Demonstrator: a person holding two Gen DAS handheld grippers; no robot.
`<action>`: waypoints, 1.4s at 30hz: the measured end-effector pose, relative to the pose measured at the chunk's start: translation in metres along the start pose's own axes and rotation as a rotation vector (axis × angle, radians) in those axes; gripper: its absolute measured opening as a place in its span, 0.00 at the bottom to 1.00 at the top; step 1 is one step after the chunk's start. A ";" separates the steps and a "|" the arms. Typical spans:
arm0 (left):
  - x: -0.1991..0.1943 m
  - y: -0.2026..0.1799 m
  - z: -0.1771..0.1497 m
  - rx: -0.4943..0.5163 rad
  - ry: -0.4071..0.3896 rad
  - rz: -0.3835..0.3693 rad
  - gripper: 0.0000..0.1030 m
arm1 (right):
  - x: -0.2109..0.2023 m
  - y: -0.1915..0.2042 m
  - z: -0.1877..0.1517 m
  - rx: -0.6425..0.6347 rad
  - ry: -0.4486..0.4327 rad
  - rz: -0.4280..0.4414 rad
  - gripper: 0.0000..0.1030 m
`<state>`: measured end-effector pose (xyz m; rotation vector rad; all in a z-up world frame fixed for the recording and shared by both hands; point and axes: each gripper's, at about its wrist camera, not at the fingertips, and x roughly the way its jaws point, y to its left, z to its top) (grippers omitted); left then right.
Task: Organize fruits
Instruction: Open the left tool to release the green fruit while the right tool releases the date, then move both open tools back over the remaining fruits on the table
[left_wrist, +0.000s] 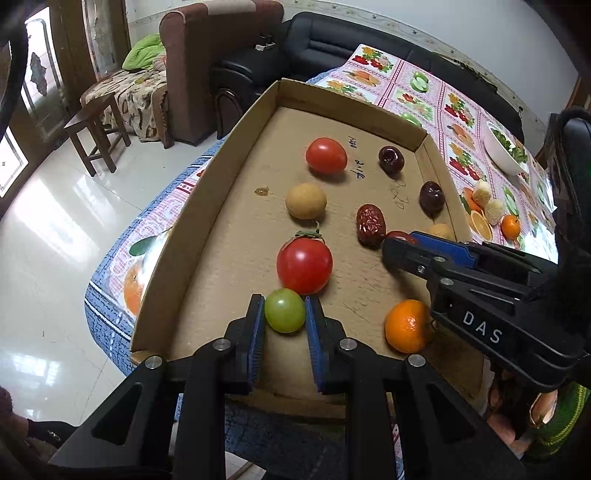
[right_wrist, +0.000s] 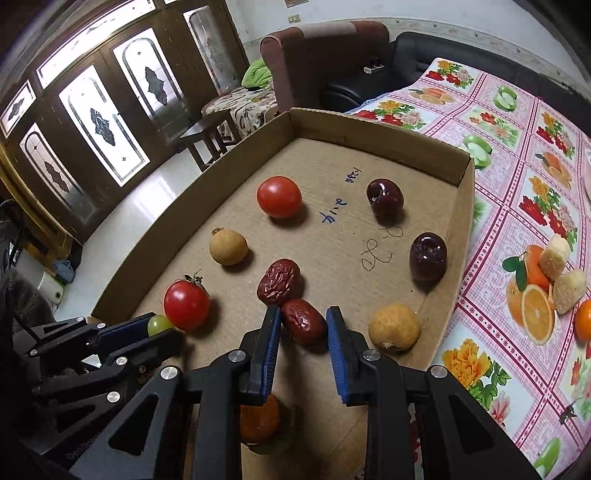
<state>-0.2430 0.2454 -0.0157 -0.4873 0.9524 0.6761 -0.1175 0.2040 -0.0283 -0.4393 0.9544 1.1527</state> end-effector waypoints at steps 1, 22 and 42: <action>0.000 0.000 0.000 0.002 -0.001 0.003 0.19 | -0.001 0.000 0.000 0.000 -0.001 -0.004 0.25; -0.027 -0.012 0.002 -0.009 -0.064 0.025 0.50 | -0.055 -0.022 -0.007 0.093 -0.124 0.055 0.41; -0.038 -0.102 0.009 0.131 -0.057 -0.143 0.50 | -0.134 -0.158 -0.091 0.432 -0.225 -0.085 0.44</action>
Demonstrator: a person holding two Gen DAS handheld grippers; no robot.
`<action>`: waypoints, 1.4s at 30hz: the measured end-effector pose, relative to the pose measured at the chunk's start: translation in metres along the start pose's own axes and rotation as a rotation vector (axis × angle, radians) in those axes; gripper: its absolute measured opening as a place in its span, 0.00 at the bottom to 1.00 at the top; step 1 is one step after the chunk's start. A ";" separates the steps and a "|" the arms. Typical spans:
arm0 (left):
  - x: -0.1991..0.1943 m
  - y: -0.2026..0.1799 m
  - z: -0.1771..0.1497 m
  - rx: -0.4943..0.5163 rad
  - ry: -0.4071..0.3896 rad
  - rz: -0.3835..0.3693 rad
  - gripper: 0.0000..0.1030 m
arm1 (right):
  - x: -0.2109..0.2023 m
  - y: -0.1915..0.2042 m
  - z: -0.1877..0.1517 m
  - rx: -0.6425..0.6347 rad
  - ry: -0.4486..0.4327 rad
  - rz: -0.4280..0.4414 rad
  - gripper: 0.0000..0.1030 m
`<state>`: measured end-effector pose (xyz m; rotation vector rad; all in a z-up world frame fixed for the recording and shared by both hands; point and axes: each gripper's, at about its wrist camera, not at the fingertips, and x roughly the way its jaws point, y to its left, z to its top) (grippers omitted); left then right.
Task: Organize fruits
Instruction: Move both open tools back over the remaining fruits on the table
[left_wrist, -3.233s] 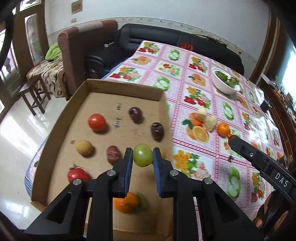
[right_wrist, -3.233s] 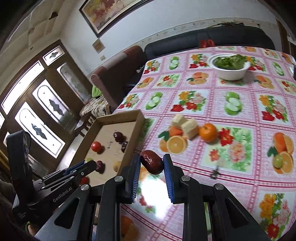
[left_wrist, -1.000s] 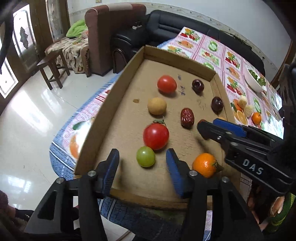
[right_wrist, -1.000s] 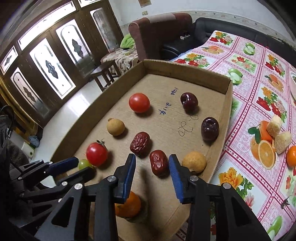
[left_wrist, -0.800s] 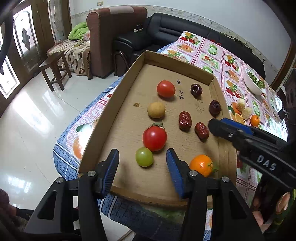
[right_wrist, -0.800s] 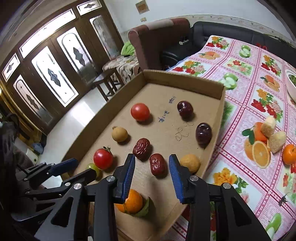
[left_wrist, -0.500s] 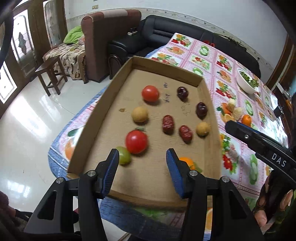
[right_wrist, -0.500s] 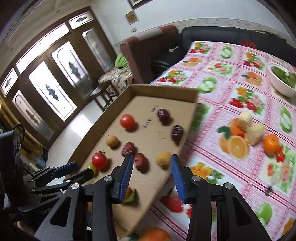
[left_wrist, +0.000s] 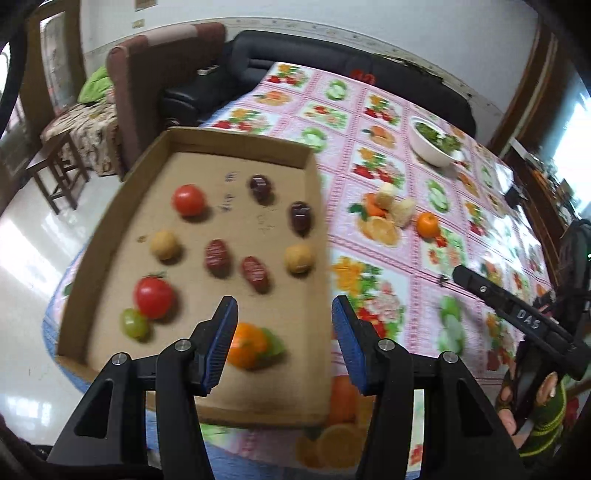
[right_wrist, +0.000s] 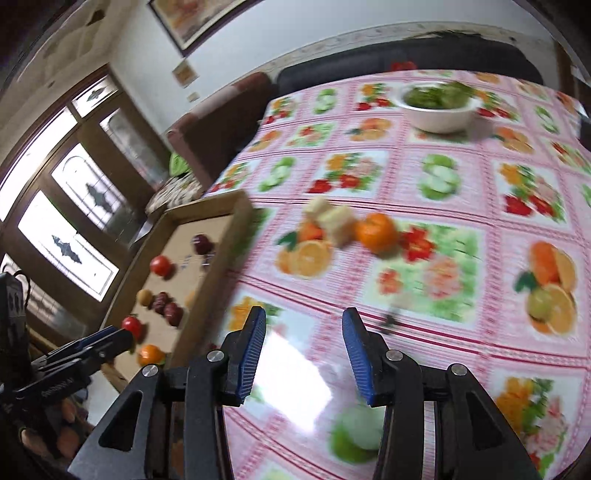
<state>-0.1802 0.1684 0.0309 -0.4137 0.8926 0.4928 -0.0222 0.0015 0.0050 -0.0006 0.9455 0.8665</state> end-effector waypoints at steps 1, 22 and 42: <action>0.000 -0.006 0.002 0.009 0.000 -0.018 0.50 | -0.002 -0.007 -0.001 0.010 -0.002 -0.006 0.44; 0.019 -0.069 0.015 0.080 0.040 -0.133 0.50 | -0.013 -0.061 -0.003 0.096 -0.017 -0.064 0.44; 0.073 -0.085 0.070 -0.039 0.089 -0.181 0.50 | 0.028 -0.044 0.031 -0.062 0.012 -0.147 0.52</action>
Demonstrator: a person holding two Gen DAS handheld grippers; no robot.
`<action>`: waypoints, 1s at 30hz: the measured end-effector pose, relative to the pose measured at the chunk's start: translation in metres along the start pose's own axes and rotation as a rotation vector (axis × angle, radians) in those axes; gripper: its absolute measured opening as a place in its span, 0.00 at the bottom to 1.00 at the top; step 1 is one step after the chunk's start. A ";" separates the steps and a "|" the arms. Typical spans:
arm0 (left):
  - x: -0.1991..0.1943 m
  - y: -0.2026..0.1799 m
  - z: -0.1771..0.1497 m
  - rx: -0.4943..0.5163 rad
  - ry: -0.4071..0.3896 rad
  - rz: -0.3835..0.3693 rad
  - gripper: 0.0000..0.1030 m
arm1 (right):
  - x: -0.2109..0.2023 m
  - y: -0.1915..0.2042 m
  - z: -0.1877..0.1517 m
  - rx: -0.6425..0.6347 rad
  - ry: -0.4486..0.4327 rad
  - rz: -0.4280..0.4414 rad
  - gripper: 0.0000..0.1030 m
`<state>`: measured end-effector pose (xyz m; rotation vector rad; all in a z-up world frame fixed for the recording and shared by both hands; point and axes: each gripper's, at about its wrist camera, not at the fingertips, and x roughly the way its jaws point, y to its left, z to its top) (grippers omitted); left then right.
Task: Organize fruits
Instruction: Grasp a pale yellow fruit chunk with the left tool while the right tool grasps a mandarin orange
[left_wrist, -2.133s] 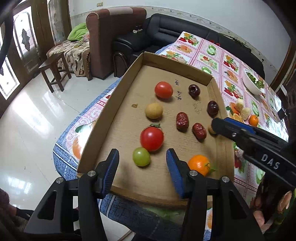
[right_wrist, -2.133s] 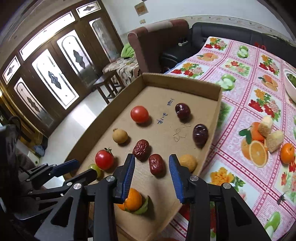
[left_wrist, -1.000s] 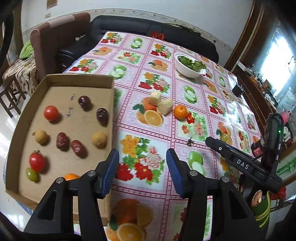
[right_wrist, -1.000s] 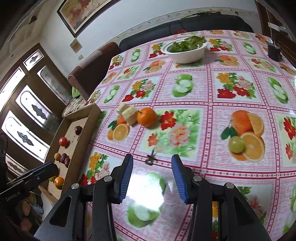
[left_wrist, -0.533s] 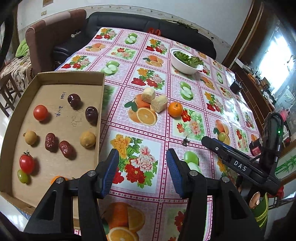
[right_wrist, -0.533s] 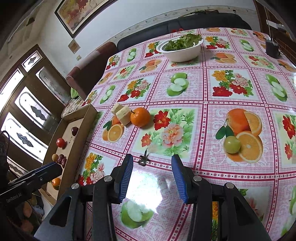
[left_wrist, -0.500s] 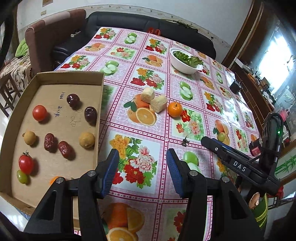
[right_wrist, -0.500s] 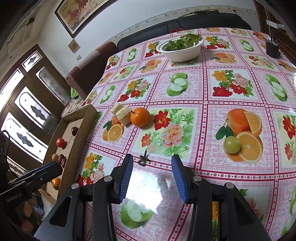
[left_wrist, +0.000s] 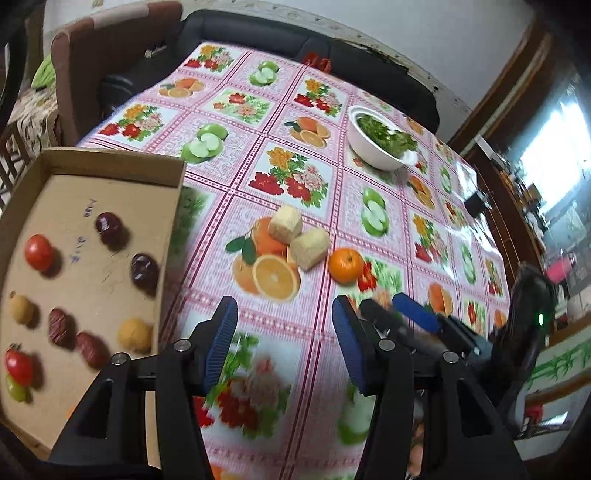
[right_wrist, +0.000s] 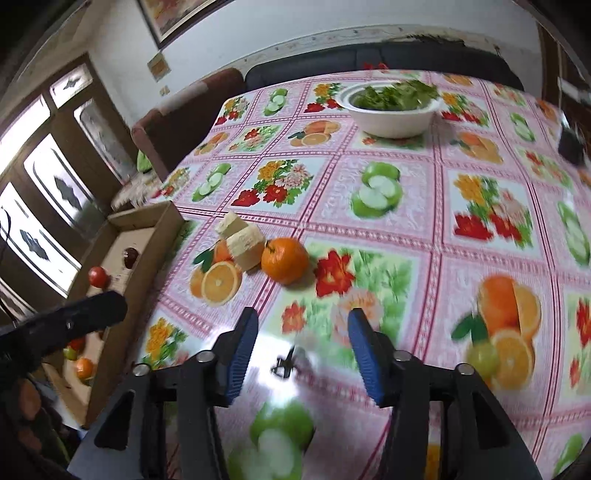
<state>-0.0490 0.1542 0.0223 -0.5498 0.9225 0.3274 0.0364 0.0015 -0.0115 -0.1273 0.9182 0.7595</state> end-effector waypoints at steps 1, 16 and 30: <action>0.006 0.001 0.004 -0.018 0.010 -0.003 0.50 | 0.005 0.003 0.004 -0.018 0.004 -0.010 0.52; 0.085 0.010 0.058 -0.241 0.112 -0.013 0.51 | 0.051 0.013 0.036 -0.088 0.021 -0.022 0.60; 0.096 0.014 0.063 -0.211 0.083 0.023 0.36 | 0.051 0.018 0.027 -0.086 0.048 0.014 0.36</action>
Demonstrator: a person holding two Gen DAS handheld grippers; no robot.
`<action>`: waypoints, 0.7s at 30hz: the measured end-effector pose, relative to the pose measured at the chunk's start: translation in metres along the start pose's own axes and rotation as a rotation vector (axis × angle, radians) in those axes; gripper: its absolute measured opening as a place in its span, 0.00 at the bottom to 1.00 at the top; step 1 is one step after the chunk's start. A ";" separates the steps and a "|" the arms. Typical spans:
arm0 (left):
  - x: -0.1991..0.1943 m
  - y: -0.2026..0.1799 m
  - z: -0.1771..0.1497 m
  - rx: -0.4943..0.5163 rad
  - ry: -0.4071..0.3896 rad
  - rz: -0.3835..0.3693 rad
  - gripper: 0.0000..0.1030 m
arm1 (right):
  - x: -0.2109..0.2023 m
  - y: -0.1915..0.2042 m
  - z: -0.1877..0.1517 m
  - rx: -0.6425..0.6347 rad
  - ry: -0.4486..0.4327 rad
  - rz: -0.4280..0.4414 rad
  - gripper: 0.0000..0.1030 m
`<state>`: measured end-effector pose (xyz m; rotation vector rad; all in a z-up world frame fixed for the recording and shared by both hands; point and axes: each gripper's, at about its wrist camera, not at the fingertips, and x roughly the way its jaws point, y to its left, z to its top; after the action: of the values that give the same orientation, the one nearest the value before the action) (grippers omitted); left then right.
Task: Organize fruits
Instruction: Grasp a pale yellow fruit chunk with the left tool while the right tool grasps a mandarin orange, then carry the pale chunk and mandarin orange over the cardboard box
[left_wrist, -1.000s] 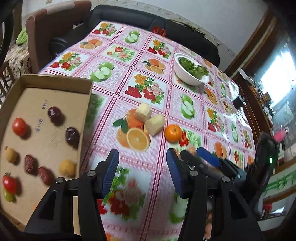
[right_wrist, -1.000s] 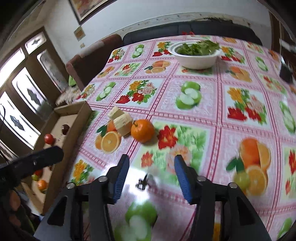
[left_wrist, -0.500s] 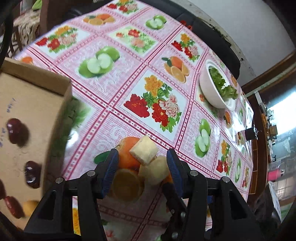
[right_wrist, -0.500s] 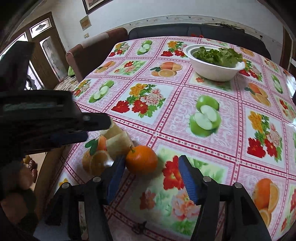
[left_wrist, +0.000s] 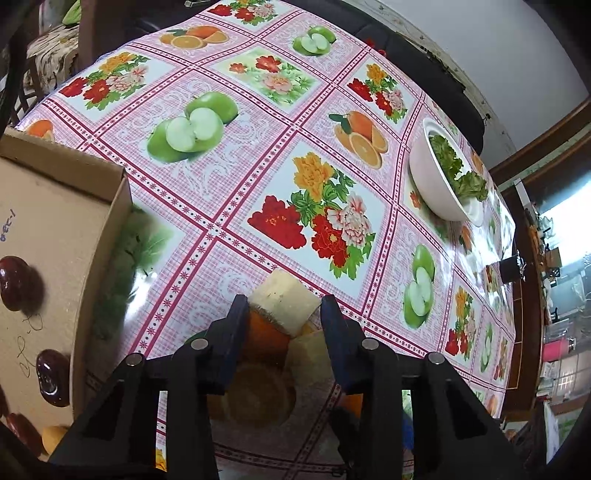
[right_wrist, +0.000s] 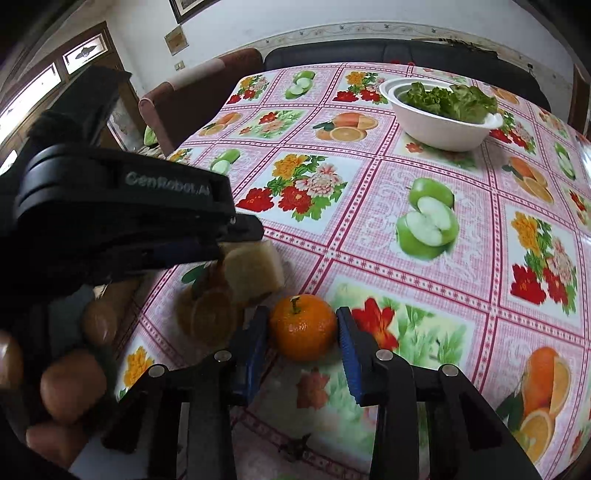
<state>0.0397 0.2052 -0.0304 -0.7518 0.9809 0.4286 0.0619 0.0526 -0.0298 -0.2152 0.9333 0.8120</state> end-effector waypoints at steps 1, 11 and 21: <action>0.000 0.000 0.001 0.005 -0.003 0.004 0.36 | -0.003 0.000 -0.003 0.011 -0.001 0.006 0.36; -0.039 -0.006 -0.022 0.099 -0.080 0.032 0.36 | -0.051 -0.004 -0.026 0.107 -0.081 0.065 0.35; -0.101 -0.016 -0.087 0.309 -0.201 0.101 0.36 | -0.084 -0.014 -0.050 0.175 -0.116 0.076 0.36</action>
<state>-0.0518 0.1300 0.0329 -0.3736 0.8723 0.4192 0.0124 -0.0264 0.0037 0.0195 0.9021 0.7992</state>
